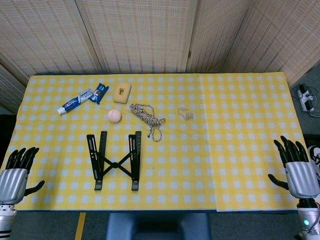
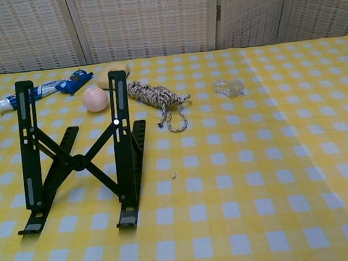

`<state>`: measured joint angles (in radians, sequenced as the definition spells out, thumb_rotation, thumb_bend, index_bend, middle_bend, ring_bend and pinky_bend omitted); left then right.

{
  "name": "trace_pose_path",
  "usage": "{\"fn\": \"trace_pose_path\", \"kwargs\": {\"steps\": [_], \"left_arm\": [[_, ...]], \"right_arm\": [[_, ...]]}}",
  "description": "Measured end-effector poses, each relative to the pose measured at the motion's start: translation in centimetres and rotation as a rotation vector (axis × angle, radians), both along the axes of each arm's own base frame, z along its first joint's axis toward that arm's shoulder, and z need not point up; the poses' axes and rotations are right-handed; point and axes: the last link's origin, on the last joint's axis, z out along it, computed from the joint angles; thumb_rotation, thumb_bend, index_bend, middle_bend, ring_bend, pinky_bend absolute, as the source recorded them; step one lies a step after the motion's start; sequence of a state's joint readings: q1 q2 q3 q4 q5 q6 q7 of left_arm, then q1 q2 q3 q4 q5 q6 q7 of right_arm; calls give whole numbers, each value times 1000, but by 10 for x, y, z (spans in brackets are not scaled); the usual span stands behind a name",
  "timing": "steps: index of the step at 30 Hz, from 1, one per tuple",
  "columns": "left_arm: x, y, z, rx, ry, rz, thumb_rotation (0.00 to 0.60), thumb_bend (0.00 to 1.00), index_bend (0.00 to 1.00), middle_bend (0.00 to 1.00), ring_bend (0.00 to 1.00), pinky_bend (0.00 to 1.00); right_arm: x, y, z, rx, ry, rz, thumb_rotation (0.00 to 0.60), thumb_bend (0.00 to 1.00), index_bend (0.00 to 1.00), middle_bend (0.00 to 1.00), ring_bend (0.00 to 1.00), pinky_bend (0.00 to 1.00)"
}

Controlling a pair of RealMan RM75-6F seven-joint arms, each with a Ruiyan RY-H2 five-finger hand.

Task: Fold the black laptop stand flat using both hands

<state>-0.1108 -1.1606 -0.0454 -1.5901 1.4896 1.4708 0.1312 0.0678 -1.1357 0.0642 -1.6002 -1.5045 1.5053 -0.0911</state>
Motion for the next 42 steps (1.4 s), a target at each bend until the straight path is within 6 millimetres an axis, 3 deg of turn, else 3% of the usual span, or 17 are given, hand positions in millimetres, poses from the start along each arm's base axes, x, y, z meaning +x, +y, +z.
{"fn": "trace_pose_path", "kwargs": {"steps": [18,21,33,42], "left_arm": [[7,14,-7,-36,-26,-51,600,206,71,120,74,9],[10,20,-9,-58,-71,-62,600,208,74,120,91,47],[15,60,-34,-209,-330,-54,600,216,0,115,83,126],[13,92,-58,-218,-185,-39,600,215,0,98,75,122]], "right_arm": [[3,5,6,-15,3,19,600,183,0,40,70,0],[4,5,8,-15,5,26,600,183,0,40,71,0],[10,-3,7,21,-19,62,600,183,0,40,73,0],[7,-4,6,27,-27,59,600,183,0,40,73,0]]}}
